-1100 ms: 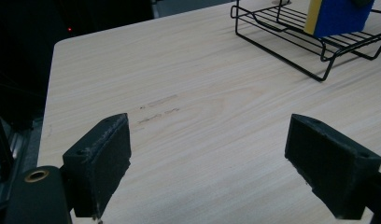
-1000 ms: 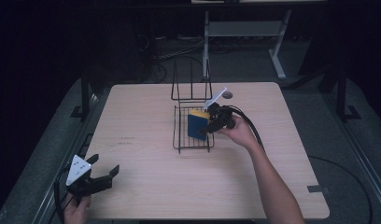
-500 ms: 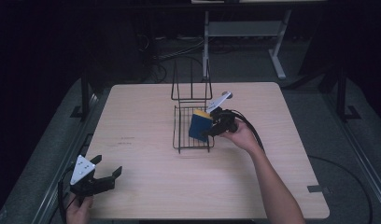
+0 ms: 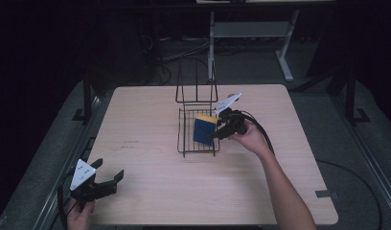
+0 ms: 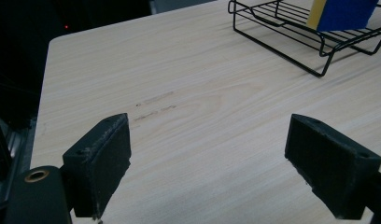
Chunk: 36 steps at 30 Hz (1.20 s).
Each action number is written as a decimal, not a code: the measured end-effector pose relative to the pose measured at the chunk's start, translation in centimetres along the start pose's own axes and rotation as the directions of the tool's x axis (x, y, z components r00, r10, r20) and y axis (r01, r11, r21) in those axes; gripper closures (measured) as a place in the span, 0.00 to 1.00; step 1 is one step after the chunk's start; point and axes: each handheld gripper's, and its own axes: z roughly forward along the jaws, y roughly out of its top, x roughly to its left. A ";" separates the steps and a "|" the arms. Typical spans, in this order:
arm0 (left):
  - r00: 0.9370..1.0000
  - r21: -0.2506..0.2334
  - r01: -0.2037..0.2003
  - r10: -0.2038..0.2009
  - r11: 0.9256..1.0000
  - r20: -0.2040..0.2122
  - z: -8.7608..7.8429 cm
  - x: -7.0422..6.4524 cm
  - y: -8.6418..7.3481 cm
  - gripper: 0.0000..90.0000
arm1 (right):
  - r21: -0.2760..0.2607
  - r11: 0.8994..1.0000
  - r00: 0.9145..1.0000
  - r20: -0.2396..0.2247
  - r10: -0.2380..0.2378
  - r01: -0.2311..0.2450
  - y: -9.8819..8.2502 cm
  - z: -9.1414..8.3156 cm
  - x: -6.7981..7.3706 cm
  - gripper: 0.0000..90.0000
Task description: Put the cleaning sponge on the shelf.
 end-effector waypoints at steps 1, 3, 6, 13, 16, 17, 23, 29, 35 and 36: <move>1.000 0.001 -0.002 0.002 1.000 0.001 0.0 0.0 0.0 0.15 | -0.001 1.000 1.000 0.002 0.001 -0.001 0.0 0.0 0.0 0.46; 1.000 -0.001 -0.004 0.004 1.000 -0.002 0.0 0.0 0.0 0.15 | -0.001 1.000 1.000 0.001 0.010 -0.010 0.0 -0.1 0.0 0.43; 1.000 -0.001 -0.001 0.001 1.000 -0.001 0.0 0.0 0.0 0.15 | 0.008 1.000 1.000 -0.009 0.012 -0.012 -0.1 0.0 -0.1 0.40; 1.000 -0.005 -0.002 0.002 1.000 -0.004 -0.1 0.0 0.1 0.15 | 0.014 1.000 1.000 -0.002 0.012 -0.012 0.0 -0.3 0.2 0.32; 1.000 -0.008 0.000 0.000 1.000 -0.007 -0.1 0.0 0.0 0.15 | 0.024 1.000 1.000 -0.009 0.017 -0.017 -0.1 -0.6 0.3 0.30; 1.000 -0.006 0.000 0.000 1.000 -0.006 -0.1 0.0 0.1 0.15 | 0.026 1.000 1.000 -0.011 0.017 -0.017 -0.1 -0.7 0.4 0.30; 1.000 -0.006 -0.007 0.007 1.000 -0.006 -0.1 -0.1 0.1 0.15 | 0.029 1.000 1.000 -0.006 0.007 -0.007 0.0 -1.6 1.0 0.27; 1.000 -0.008 -0.005 0.005 1.000 -0.006 -0.1 -0.1 0.1 0.15 | 0.062 0.998 1.000 -0.007 0.019 -0.019 -0.7 -2.3 1.0 0.26; 1.000 -0.007 -0.007 0.007 1.000 -0.008 -0.1 -0.1 0.2 0.15 | 0.056 0.998 0.999 0.016 0.033 -0.034 -1.7 -3.1 1.3 0.26; 1.000 -0.007 -0.008 0.008 1.000 -0.007 -0.1 -0.1 0.2 0.15 | 0.054 0.998 0.999 0.018 0.035 -0.036 -2.0 -3.3 1.3 0.26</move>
